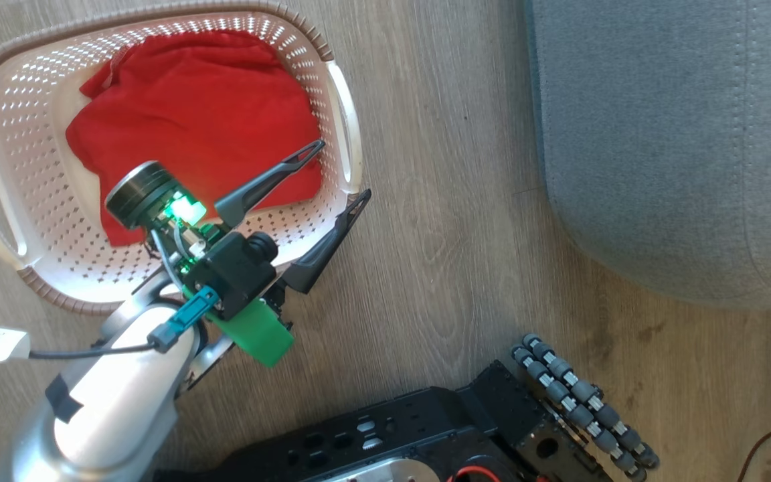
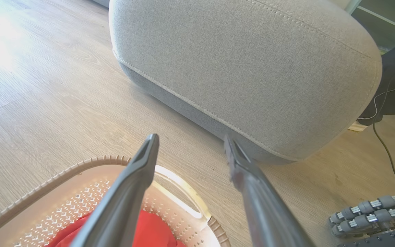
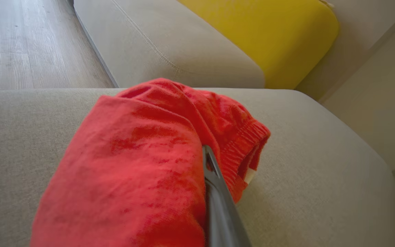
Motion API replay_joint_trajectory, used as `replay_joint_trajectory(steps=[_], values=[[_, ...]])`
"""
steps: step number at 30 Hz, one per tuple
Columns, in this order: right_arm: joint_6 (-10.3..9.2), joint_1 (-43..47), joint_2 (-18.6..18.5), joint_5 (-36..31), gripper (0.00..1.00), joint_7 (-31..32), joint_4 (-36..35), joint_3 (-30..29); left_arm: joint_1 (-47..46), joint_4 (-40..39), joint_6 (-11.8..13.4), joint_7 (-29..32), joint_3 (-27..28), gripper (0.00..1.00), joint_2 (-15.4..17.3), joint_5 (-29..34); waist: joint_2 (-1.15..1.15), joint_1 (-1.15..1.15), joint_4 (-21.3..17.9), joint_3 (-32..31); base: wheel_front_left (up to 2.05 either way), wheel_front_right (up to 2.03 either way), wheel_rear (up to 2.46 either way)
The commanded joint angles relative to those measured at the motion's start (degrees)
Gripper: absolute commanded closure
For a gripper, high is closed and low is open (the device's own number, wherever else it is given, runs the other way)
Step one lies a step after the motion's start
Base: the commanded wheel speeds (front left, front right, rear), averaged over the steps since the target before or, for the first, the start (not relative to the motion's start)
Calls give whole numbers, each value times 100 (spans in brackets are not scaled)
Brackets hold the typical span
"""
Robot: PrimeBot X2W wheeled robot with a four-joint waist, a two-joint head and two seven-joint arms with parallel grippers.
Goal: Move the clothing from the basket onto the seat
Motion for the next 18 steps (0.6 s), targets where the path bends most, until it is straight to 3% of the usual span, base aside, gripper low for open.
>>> replay_joint_trajectory(steps=[1, 8, 9, 10, 11, 18], values=[[-2, -3, -159, -139, 100, 105, -33, -108, 7, -178, -8, -29, 163, 0, 5, 67, 0, 0, -21, -28, 0, 0, 0], [-2, 126, -104, -372, 100, 147, 337, -399, 38, -200, -8, -29, 134, 0, 10, 90, 0, 0, -116, -150, 0, 0, 0], [-2, 128, -106, -402, 87, 128, 343, -442, 45, -196, -8, -29, 133, 0, 15, 89, 0, 0, -128, -166, 0, 0, 0], [-2, 127, -100, -435, 55, 104, 345, -477, 49, -188, -8, -29, 133, 0, 18, 86, 0, 0, -139, -186, 0, 0, 0], [-2, 123, -89, -453, 0, 75, 339, -532, 52, -178, -8, -29, 134, 0, 19, 82, 0, 0, -148, -211, 0, 0, 0], [-2, 170, -48, -688, 0, 109, 369, -752, 70, -111, -8, -29, 51, 0, -42, 69, 0, 0, -155, -481, 0, 0, 0]])
